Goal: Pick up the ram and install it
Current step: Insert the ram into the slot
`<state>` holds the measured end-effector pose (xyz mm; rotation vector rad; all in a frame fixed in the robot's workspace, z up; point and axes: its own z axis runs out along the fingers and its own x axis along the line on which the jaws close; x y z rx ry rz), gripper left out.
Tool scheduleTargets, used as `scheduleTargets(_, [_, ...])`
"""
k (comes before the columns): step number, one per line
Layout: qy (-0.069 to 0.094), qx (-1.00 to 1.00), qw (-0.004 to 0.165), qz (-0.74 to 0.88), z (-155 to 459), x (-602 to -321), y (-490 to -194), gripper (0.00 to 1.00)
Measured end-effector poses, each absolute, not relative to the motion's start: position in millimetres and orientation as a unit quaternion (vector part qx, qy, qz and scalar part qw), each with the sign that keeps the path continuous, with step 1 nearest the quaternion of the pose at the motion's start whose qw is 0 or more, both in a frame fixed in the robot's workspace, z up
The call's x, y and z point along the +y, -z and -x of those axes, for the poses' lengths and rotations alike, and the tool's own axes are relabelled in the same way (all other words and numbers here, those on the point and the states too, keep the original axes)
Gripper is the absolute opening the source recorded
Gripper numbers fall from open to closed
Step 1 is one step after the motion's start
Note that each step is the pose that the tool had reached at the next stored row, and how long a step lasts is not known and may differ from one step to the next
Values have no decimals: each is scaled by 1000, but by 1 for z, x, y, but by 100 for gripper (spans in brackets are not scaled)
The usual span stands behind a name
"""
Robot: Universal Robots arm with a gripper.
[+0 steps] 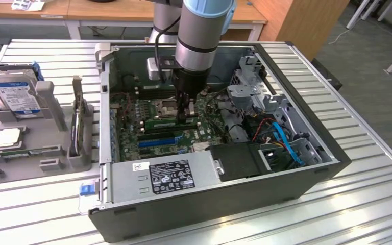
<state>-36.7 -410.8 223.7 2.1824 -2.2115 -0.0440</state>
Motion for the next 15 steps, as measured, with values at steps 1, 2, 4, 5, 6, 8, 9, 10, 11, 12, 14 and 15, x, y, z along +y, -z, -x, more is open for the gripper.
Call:
scheduleTargets(1, [14,-711,17,-702,37,-411,-224,12])
scheduleTargets(2, [14,-710,17,-703,37,-411,-224,12])
scheduleTargets(4, [14,-710,17,-704,37,-411,-224,12])
scheduleTargets(5, [14,-709,17,-705,37,-411,-224,12])
scheduleTargets(6, [14,-709,17,-705,37,-411,-224,12])
scheduleTargets(8, [14,-708,17,-706,37,-411,-224,12])
scheduleTargets(9, [14,-708,17,-706,37,-411,-224,12])
scheduleTargets(10, [14,-708,17,-706,37,-411,-224,12])
scheduleTargets(11, [14,-708,17,-706,37,-411,-224,12])
scheduleTargets(12, [14,-708,17,-706,37,-411,-224,12])
scheduleTargets(14, [14,-708,17,-706,37,-411,-223,12])
scheduleTargets(15, [14,-708,17,-706,37,-411,-223,12])
